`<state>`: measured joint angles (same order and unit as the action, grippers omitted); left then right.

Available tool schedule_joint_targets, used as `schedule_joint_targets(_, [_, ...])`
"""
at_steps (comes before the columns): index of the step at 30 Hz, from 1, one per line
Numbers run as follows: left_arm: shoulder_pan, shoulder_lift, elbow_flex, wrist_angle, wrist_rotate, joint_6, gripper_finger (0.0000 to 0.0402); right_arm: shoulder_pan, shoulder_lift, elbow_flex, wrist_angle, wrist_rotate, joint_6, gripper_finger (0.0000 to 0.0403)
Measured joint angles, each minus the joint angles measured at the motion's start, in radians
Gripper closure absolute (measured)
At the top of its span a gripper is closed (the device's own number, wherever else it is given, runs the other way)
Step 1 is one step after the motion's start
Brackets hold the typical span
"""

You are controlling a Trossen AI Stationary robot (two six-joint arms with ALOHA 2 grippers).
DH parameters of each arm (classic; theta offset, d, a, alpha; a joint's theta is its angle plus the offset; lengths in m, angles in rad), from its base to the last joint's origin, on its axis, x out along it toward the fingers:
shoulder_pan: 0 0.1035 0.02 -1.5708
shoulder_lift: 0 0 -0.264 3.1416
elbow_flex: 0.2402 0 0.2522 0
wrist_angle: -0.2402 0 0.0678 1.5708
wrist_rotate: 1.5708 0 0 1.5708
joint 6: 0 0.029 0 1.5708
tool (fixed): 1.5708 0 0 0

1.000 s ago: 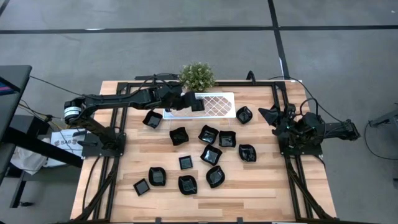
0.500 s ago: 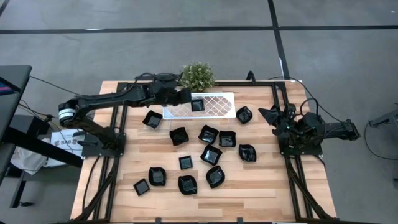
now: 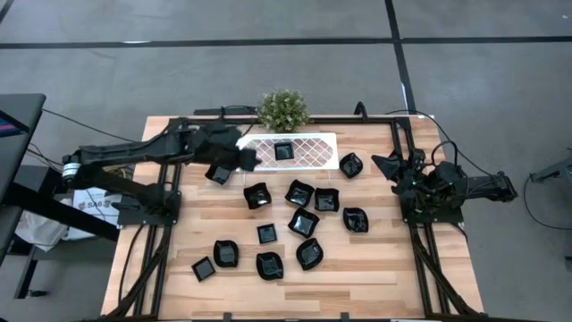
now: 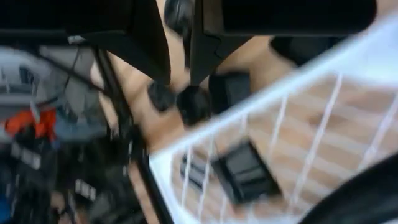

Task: Pick & Place Mini shaped plates
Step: Stack the left square plate on top of the stacked square plate on the shelf

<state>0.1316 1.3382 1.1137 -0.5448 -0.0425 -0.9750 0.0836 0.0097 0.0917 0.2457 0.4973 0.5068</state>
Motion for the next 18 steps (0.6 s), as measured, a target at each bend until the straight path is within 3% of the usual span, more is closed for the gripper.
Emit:
schedule_joint_targets(13, [-0.300,-0.076,0.000,-0.085,-0.006,-0.233,0.0371,0.000,0.000,0.000,-0.002,0.000,0.000,0.0403])
schedule_joint_targets(18, [-0.423,-0.076,0.000,-0.222,0.023,-0.371,0.0379,0.000,0.000,0.000,-0.002,0.000,0.000,0.0403])
